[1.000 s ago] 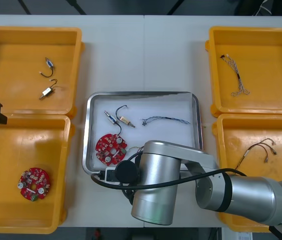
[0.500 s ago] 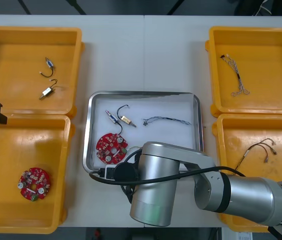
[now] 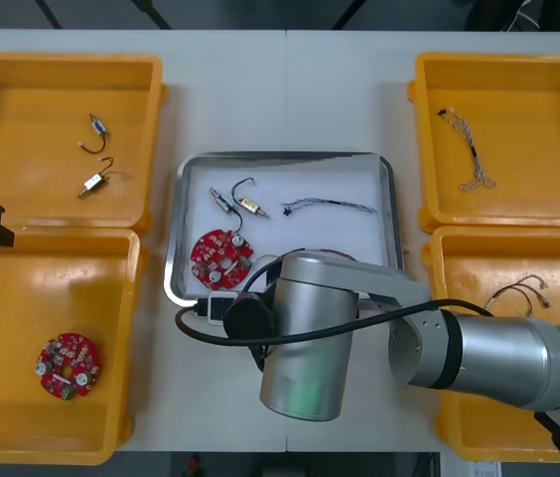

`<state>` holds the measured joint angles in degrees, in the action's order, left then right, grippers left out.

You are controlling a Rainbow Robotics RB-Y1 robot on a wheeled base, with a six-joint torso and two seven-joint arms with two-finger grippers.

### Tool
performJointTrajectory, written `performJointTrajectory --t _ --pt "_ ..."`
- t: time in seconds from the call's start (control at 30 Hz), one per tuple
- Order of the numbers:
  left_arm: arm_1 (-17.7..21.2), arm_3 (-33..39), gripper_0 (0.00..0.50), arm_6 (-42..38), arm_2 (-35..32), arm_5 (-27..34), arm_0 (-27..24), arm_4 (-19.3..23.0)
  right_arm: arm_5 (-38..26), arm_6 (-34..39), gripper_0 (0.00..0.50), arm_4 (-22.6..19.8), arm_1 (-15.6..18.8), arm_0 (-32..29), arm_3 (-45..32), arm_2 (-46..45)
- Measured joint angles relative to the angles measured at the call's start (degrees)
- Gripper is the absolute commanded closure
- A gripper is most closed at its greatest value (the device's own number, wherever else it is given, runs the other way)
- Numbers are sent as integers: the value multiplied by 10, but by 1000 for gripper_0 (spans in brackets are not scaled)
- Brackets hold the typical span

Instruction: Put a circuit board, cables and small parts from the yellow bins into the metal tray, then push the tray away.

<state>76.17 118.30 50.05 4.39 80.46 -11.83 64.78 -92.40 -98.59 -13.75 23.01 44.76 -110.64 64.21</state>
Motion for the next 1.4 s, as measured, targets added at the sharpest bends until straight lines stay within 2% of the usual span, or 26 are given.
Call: performJointTrajectory --t 0.17,0.37,0.87,1.2,1.4 --pt "0 0 0 0 0 0 0 0 11 0 500 -20 11 36 10 0" --pt "0 0 0 0 0 0 0 0 67 -21 500 -42 16 77 71 0" --pt "0 0 0 0 0 0 0 0 180 -67 500 -44 16 150 227 1" --pt "0 0 0 0 0 0 0 0 264 -72 500 -49 16 193 321 1" --pt "0 0 0 0 0 0 0 0 324 -88 500 -93 16 223 383 1"
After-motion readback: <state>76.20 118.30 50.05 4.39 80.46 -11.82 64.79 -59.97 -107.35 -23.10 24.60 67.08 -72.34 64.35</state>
